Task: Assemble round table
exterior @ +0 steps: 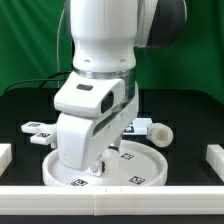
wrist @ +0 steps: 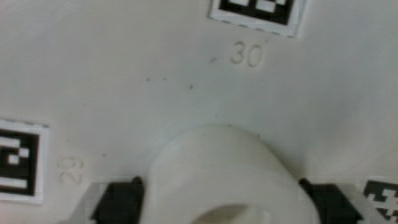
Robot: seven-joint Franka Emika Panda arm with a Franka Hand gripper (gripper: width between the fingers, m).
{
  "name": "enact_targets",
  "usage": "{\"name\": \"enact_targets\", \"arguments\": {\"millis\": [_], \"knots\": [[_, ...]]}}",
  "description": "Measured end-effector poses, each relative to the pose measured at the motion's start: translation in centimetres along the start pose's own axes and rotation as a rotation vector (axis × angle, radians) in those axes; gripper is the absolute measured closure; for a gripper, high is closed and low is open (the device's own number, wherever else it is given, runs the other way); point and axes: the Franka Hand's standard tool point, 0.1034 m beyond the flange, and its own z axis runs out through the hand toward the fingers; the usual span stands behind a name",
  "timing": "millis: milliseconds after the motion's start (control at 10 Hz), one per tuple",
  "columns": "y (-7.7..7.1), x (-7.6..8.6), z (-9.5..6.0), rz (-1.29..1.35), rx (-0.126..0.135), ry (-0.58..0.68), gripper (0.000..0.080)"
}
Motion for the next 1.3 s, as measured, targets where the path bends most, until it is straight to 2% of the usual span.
{"name": "enact_targets", "arguments": {"millis": [500, 700, 900, 1100, 1300], "knots": [[-1.7, 3.5, -0.1, 0.032, 0.014, -0.015, 0.0386], [-2.5, 5.4, -0.1, 0.042, 0.017, -0.017, 0.0386], [-2.9, 6.2, -0.2, 0.040, 0.027, -0.027, 0.0386], [-3.5, 7.3, -0.2, 0.036, 0.025, -0.030, 0.0386], [-3.6, 7.6, -0.2, 0.043, 0.020, -0.037, 0.0386]]}}
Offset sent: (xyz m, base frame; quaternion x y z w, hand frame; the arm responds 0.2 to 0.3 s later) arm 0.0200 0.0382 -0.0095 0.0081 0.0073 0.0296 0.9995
